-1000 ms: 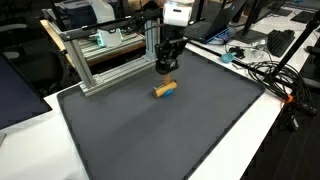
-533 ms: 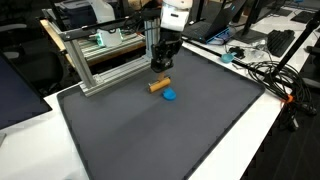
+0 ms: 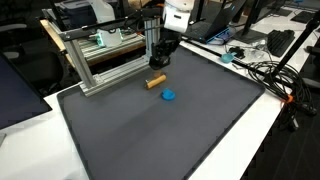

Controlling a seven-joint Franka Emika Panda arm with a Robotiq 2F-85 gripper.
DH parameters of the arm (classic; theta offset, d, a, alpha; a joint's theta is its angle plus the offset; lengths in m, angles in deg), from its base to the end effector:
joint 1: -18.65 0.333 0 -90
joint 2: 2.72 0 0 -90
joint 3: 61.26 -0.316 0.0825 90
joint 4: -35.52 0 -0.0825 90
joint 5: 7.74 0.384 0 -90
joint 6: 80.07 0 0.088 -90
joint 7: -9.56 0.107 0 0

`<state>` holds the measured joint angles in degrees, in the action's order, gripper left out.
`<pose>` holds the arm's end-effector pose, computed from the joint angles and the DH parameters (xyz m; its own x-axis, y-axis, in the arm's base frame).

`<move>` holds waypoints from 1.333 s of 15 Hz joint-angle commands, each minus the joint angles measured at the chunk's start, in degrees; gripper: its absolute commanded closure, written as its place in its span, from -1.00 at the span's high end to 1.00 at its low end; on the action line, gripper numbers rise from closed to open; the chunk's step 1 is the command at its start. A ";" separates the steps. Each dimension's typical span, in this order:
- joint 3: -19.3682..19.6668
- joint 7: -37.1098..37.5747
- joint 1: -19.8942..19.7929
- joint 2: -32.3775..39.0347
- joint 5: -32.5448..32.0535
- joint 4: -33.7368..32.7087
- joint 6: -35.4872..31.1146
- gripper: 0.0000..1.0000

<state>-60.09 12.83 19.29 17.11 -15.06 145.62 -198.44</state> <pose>0.5972 -0.0117 0.2970 0.9803 -0.0054 -0.1974 0.0179 -0.9931 0.1160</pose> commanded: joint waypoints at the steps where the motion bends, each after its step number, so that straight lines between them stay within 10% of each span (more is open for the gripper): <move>1: -0.71 -6.58 0.27 -3.55 -2.46 -0.25 2.00 -0.56; 8: -2.51 -21.66 -0.49 -8.55 1.25 -7.02 10.17 -0.56; 20: 1.53 9.90 -1.28 -6.74 7.96 -13.39 4.51 -0.56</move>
<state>-59.35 15.77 17.98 11.83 -8.18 131.51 -193.04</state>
